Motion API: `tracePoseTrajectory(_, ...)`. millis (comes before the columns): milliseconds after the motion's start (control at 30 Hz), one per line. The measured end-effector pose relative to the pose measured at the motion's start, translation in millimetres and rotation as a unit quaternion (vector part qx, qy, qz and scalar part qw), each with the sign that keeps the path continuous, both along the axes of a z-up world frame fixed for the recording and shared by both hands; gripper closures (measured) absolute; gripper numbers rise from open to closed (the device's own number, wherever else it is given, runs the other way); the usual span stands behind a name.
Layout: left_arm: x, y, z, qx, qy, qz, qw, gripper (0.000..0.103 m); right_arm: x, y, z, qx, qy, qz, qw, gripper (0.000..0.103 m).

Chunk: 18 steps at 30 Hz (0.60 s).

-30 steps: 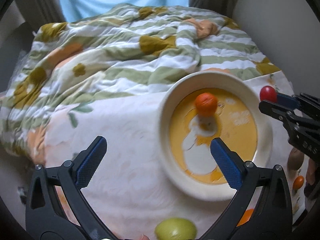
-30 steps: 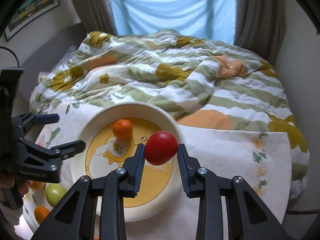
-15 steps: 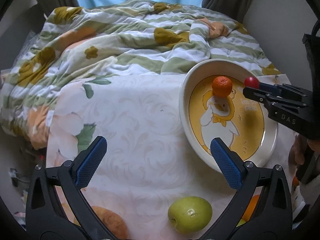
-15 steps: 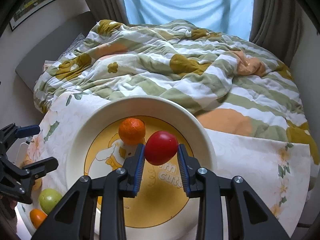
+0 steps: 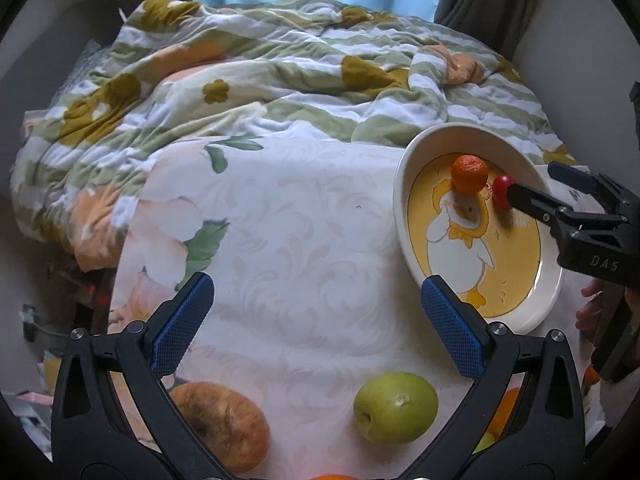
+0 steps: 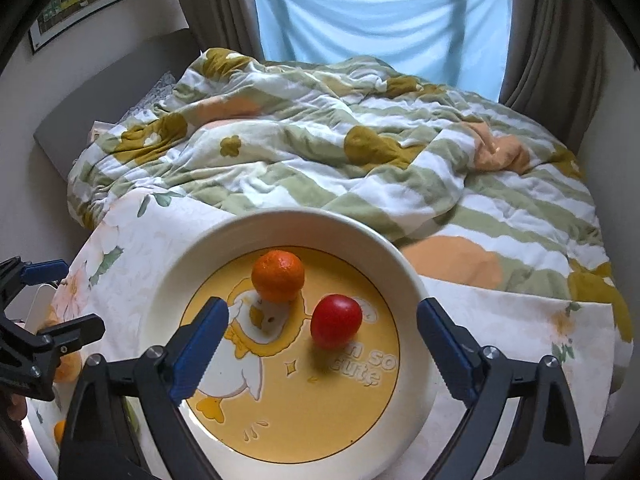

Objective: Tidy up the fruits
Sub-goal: 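Withdraw both grippers from the bowl toward the remaining fruits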

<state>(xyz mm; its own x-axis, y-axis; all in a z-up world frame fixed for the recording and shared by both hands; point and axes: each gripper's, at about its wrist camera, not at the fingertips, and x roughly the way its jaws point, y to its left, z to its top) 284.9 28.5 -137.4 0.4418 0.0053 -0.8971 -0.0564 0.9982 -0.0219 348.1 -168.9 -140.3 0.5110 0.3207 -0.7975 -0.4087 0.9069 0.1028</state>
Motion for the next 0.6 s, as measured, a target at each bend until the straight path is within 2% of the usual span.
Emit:
tracePoseTrajectory(167, -16, -2, 18, -0.004, -0.017, -0.011, 0.9998, 0.000, -10, -1, 18, 0.000, 0.013, 0.002, 1.000, 0.008)
tracePoseTrajectory(300, -29, -4, 39, -0.001, -0.034, -0.020, 0.9992, 0.000, -29, -8, 41, 0.000, 0.001, -0.015, 1.000, 0.008)
tracePoseTrajectory(467, -48, -8, 66, 0.014, -0.056, -0.030, 0.9979, 0.000, -69, -21, 81, -0.002, -0.024, -0.040, 0.999, 0.008)
tracePoseTrajectory(600, -73, -9, 87, 0.012, -0.079, -0.052, 0.9954, 0.000, -100, -33, 103, -0.008, -0.023, -0.066, 0.998, 0.008)
